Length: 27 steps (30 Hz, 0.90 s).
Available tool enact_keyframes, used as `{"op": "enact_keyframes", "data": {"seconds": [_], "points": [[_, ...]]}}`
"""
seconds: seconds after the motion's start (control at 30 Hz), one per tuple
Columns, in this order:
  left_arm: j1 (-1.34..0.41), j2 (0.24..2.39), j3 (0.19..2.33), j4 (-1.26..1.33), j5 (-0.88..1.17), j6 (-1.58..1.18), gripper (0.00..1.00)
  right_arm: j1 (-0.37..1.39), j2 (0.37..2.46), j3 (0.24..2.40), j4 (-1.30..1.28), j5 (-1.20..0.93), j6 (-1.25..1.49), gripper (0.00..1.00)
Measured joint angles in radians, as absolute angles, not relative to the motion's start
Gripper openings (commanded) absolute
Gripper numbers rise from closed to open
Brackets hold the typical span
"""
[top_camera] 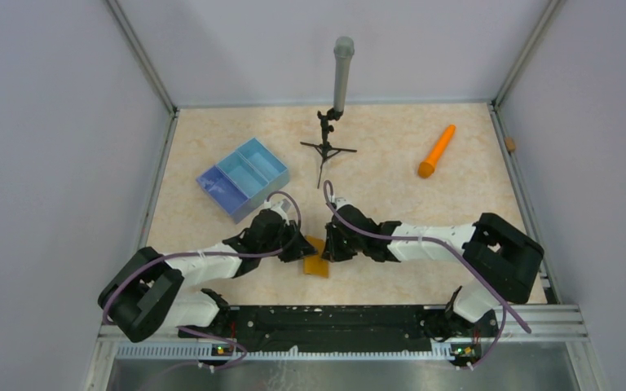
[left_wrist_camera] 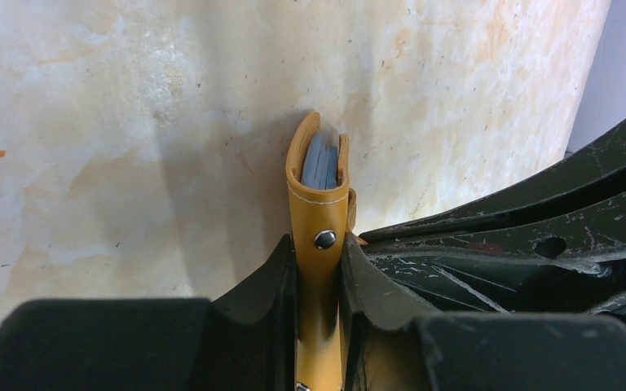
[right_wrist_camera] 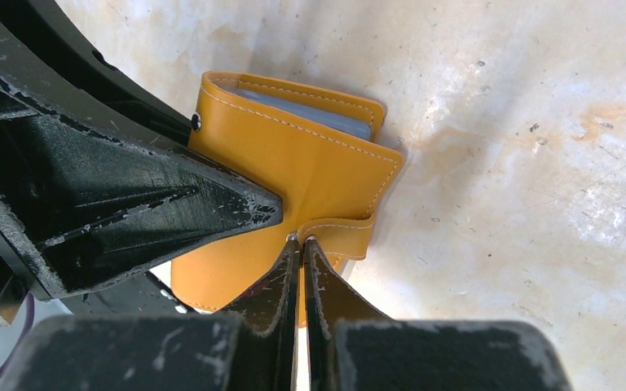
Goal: Put the credit cards into the card holder
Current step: Close the card holder at the center of the board.
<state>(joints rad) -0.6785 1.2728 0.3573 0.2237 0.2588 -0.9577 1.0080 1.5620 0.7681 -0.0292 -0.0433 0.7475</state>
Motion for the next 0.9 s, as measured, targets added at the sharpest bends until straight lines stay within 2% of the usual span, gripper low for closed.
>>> {"op": "enact_keyframes", "data": {"seconds": [0.9], "points": [[-0.69,1.294,0.373,0.223,0.253,-0.97,0.0,1.008,1.508,0.692,0.061,-0.045,0.762,0.0]]}}
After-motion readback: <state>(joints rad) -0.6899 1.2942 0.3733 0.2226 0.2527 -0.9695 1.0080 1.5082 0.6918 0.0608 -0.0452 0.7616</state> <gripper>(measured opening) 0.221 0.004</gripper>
